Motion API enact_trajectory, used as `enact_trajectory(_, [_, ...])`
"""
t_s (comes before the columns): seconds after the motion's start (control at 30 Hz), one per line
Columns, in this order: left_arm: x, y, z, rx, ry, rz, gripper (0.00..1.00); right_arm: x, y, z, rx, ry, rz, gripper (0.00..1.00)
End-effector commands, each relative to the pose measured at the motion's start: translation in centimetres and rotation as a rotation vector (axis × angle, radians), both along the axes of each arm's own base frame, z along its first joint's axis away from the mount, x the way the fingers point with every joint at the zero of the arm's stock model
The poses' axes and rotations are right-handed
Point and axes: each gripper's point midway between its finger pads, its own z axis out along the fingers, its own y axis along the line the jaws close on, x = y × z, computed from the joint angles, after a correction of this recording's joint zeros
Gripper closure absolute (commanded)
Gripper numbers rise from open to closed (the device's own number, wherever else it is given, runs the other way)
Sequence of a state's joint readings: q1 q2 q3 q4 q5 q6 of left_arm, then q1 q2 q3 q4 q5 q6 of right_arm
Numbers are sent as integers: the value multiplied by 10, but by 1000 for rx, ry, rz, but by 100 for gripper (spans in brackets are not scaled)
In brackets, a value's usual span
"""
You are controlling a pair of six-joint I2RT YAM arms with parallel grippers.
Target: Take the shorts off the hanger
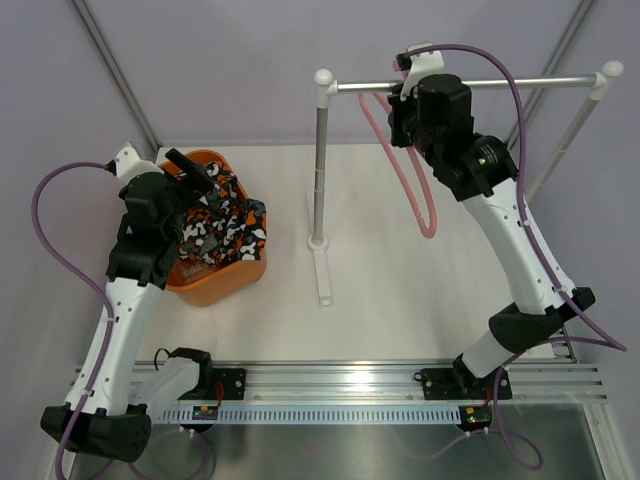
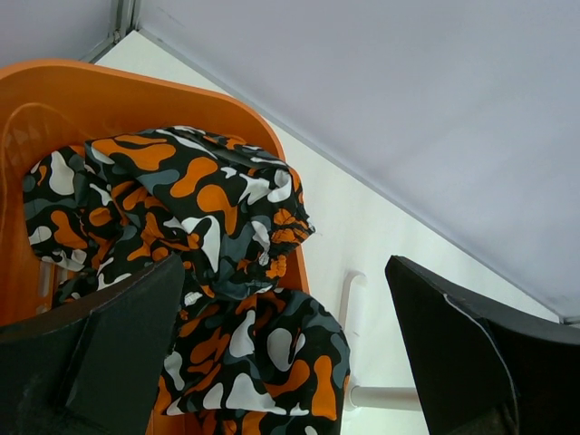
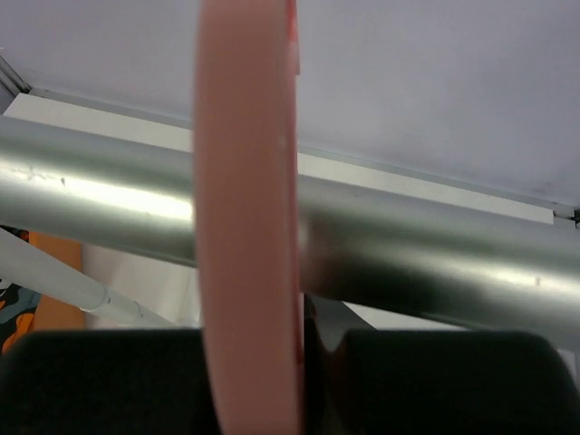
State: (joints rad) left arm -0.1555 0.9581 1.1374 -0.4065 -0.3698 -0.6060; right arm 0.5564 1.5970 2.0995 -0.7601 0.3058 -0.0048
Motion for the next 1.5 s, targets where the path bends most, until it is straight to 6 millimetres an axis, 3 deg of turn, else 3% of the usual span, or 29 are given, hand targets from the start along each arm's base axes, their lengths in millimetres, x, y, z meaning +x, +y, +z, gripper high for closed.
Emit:
enact_trajectory(0.0, [-1,-3,9,5,-41,-24,1,8,-1,14,28,-53,-18,100])
enact_trajectory(0.2, [-4,-6,12,1,-53,-44,1,5,3,-9,64,-13,-7,100])
enact_trajectory(0.47, [-12,-10,13,-10,-66,-73,1,-8,0,-15,90,1,4,96])
enact_trajectory(0.6, [-15,-14,18,-4,-74,-101,1,-16,-5,-5,104,-22,5,77])
enact_trajectory(0.63, [-15,-15,19,2,-73,-108,1,-18,-6,-1,109,-33,6,63])
enact_trajectory(0.8, [-21,-21,33,19,-83,-156,1,-29,-12,18,129,-70,10,23])
enact_trajectory(0.83, [-22,-21,34,27,-81,-163,1,-31,-13,18,130,-69,9,1])
enact_trajectory(1.2, [-47,-24,51,79,-94,-224,1,-62,-32,11,153,-55,0,1])
enact_trajectory(1.47, [-50,-26,32,109,-45,-250,1,-82,-41,-13,159,-28,4,1])
